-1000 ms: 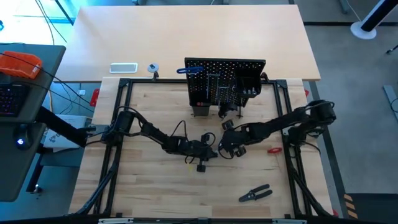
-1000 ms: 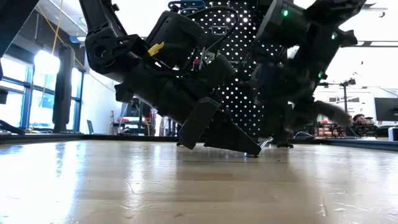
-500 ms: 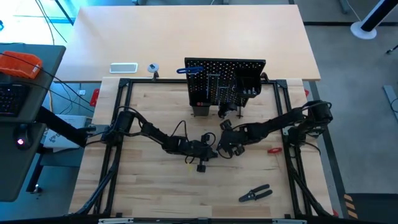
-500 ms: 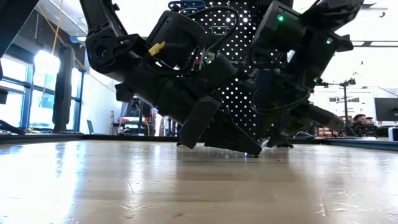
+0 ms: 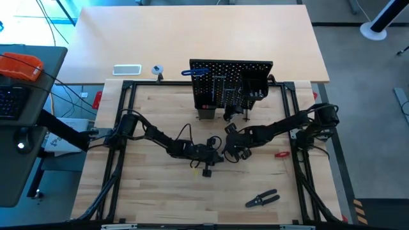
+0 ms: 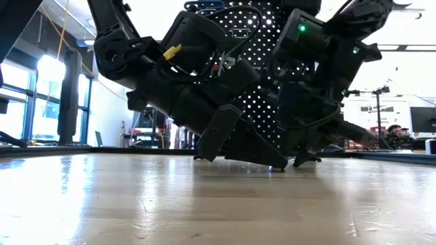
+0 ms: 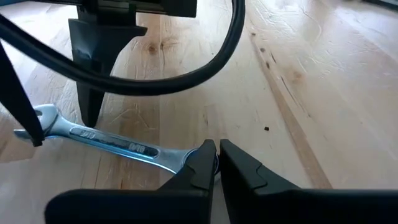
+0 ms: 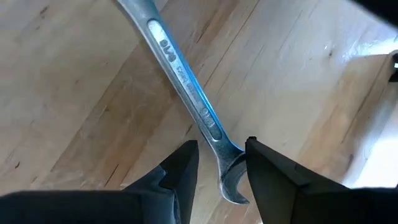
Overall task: Hang tools onto peg board
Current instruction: Hang the wrench on the pegboard
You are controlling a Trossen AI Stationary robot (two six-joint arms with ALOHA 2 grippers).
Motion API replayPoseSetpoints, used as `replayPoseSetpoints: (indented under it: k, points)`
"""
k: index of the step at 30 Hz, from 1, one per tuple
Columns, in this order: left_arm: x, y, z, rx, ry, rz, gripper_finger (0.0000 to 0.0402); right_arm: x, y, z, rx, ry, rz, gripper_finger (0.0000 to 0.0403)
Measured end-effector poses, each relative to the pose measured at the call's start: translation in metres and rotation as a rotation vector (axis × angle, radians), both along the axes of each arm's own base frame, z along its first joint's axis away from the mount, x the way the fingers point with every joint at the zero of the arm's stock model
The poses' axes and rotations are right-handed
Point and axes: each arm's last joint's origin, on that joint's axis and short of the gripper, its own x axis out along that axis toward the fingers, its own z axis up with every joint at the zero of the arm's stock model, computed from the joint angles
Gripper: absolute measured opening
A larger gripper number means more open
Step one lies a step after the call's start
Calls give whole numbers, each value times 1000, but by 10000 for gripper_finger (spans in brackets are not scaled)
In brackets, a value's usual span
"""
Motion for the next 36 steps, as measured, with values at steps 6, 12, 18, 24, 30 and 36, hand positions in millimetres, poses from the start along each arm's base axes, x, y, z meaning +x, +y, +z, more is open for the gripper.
replayPoseSetpoints:
  k: [6, 12, 18, 24, 30, 36]
  points:
    - [0, 0, 0, -1, 3, -2, 14, 5, 10, 4, -53, -35, 40, 134]
    - [0, 0, -1, -3, 4, -7, 14, 12, 22, 10, -36, -60, 102, 134]
    - [0, 0, 0, 3, 3, -11, 14, 10, 20, 9, -17, -35, 101, 133]
    - [0, 0, 0, 6, 3, -12, 14, 10, 10, 3, 23, -5, 17, 123]
    - [0, 0, 0, 6, 3, -12, 14, 10, 5, -6, 34, 38, -3, 106]
    - [-1, -1, 0, 15, 3, -10, 14, 8, 5, -7, 28, 61, 2, 41]
